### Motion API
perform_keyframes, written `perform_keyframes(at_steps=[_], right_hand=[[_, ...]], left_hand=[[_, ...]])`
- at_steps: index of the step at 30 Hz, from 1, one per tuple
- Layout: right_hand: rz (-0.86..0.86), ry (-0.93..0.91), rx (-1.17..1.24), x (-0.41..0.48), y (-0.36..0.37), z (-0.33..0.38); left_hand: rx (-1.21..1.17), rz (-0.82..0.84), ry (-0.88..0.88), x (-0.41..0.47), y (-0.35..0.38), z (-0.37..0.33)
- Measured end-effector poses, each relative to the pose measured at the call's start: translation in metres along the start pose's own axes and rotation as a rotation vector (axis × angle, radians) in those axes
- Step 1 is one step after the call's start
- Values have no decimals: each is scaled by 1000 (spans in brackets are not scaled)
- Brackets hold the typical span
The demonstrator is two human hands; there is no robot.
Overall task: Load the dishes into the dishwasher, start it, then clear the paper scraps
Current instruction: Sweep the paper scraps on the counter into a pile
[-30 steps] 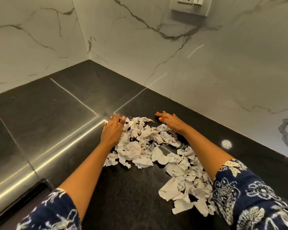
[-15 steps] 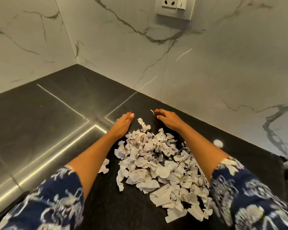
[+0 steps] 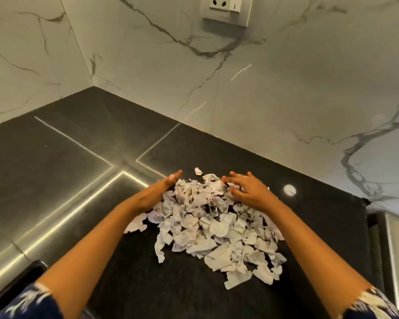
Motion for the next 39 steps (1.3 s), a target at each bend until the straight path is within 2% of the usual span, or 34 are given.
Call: perform_keyframes(at_steps=[4,7,10,14,16,19,21,23,25,28,30,34,36,39], right_hand=[[-372,222,240,-91,-3,-13],[-453,427,332,-136,27,-19],[-428,478,252,-133,55,-14],[-378,420,194,-104,69,9],[-374,384,235,-99,69,18],[-584,419,405,-109,44,3],[-716,496,486,-108,20,-24],[-678,576,508,-90,2,-47],[-526,587,448,-59,-1,-57],[-330,457,317,-11,5,-41],[-212,347,318,7,8,-19],[13,214,378,2,19,13],[20,198,441,-14,21,12],[-208,308,645,-58,7,-5]], left_hand=[[-93,-436,-142,-72,-15,44],[55,-575,-216,-97,7,53],[73,-566,-159,-79,27,33],[193,-500,-65,-56,66,-5],[166,-459,-42,-54,83,-16],[-24,-419,-5,-57,87,-25],[-89,-482,-23,-44,69,-25],[-131,-546,-109,-16,38,-16],[-67,-510,-129,20,17,-12],[83,-306,-31,72,16,-21],[188,-165,-6,93,20,-23],[210,-40,65,77,27,-22],[58,5,84,53,32,-28],[-183,-153,18,15,16,-20]])
Point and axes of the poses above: each hand's wrist, its own x-axis towards the middle knuckle, its own y-axis out of the palm, z = x × y, the point moved 3 cm from there along x, towards the middle knuckle, and after that the axes turned 1 degree about z, right-handed, at the moved point
